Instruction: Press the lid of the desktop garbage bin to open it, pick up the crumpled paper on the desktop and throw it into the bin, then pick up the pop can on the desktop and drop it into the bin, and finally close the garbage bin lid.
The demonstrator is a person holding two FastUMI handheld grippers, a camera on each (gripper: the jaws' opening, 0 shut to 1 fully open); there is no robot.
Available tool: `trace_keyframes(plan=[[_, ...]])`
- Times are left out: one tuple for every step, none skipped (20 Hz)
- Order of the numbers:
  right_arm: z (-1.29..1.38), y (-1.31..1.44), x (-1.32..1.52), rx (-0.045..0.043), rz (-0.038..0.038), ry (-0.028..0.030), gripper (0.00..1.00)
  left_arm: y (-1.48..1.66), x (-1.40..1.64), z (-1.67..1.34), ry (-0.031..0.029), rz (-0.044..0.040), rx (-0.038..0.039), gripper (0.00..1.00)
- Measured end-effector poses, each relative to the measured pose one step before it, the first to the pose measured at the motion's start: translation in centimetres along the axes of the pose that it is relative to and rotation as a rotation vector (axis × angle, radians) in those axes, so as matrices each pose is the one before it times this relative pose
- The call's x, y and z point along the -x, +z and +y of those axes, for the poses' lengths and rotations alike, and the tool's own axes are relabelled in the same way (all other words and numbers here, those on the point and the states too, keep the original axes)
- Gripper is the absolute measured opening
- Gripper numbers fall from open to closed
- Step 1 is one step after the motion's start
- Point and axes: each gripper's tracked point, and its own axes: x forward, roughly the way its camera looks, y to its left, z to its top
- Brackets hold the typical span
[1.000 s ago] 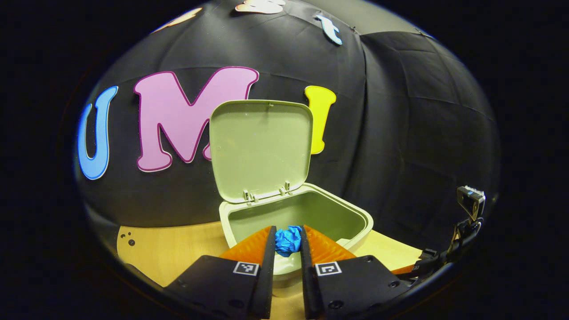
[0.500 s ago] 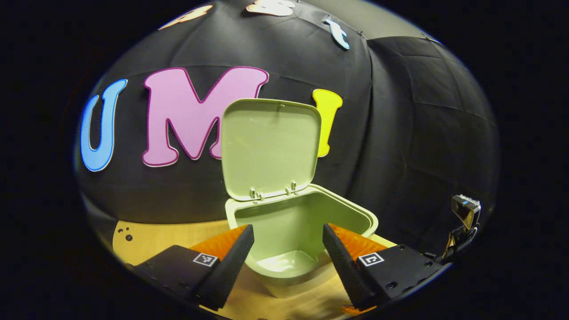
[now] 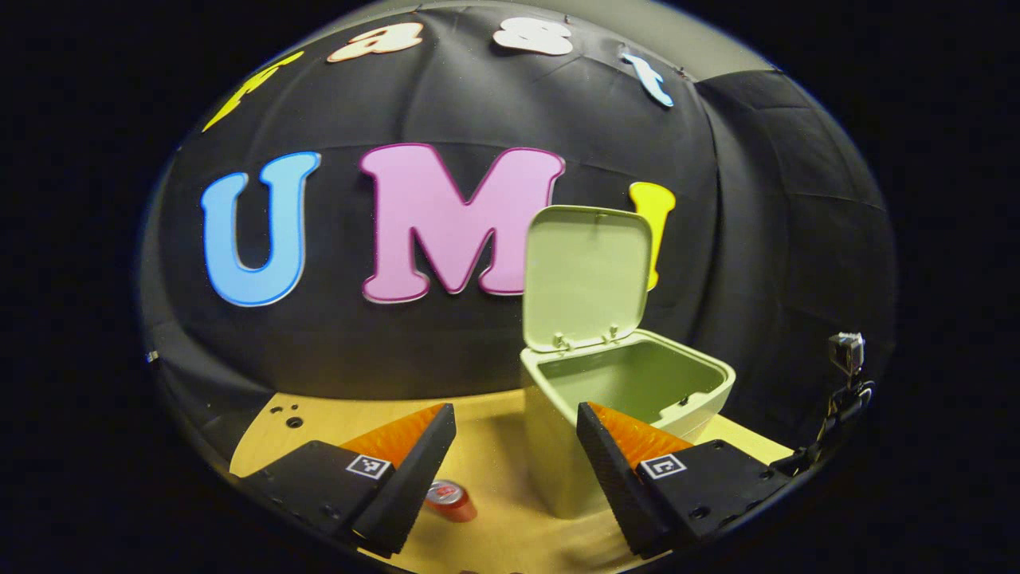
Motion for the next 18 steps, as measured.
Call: trace_keyframes(plan=[[0.404,-0.116,-0.218,0.00444,0.00652,0.00821,0.99,-0.608,0.792,1.058,0.02341,0.00822,0.00673,0.98],[0.459,-0.182,-0.143,0.00454,0.00548,0.00598,0.99,-0.875,0.786,1.282,0.02996,0.0128,0.008,0.98],[0.397,-0.141,-0.183,0.0056,0.00611,0.00451,0.99,-0.791,0.722,0.999,0.01949,0.01255,0.00625,0.98],[0.441,-0.194,-0.104,0.00418,0.00551,0.00467,0.99,-0.892,0.787,1.068,0.02259,0.01366,0.00552,0.98],[0.504,-0.137,-0.323,0.00749,0.00527,0.0097,0.99,-0.71,0.78,1.07,0.02505,0.0082,0.00405,0.98],[0.385,-0.267,-0.295,0.01344,0.00788,0.00255,0.99,-0.588,0.67,1.066,0.02846,-0.00197,0.00229,0.98],[0.273,-0.232,-0.284,0.01155,0.00969,-0.00139,0.99,-0.335,0.686,0.876,0.0245,-0.00265,0.00335,0.98],[0.461,-0.189,-0.186,0.00586,0.00659,0.00456,0.99,-0.493,0.788,0.867,0.01731,0.00138,0.00529,0.98],[0.517,0.081,-0.203,0.0047,-0.00113,0.00436,0.99,-0.43,0.591,0.596,0.01079,0.00496,0.0036,0.98],[0.322,0.066,-0.239,0.0116,-0.00137,0.00135,0.99,-0.56,0.382,0.631,0.01227,0.00743,0.00175,0.98],[0.376,0.021,-0.359,0.01664,0.00101,-0.00132,0.99,-0.656,0.504,0.772,0.01429,0.01092,0.00239,0.98],[0.318,-0.006,-0.408,0.00971,0.00349,0.00217,0.99,-0.629,0.354,0.696,0.01248,0.01171,0.00364,0.98],[0.524,-0.024,-0.511,0.00365,0.00573,0.00626,0.99,-0.522,0.344,0.583,0.01153,0.01073,0.0041,0.98],[0.714,-0.132,-0.242,-0.00109,0.0067,0.00929,0.99,-0.465,-0.092,0.545,0.00887,0.00925,0.00552,0.98],[0.812,-0.008,-0.498,0.00016,0.00541,0.01188,0.99,-0.404,0.235,0.575,0.00651,0.00881,0.00377,0.98],[0.514,-0.004,-0.394,0.00233,0.00236,0.00277,0.99,-0.478,0.143,0.538,0.00538,0.01029,0.00081,0.98],[0.497,0.099,-0.44,0.00461,-0.00111,0.00163,0.99,-0.302,0.086,0.617,0.00653,0.0078,-0.00415,0.98],[0.64,0.129,-0.55,0.00426,-0.0004,0.00456,0.99,-0.285,0.114,0.645,0.00578,0.00632,-0.00561,0.98]])
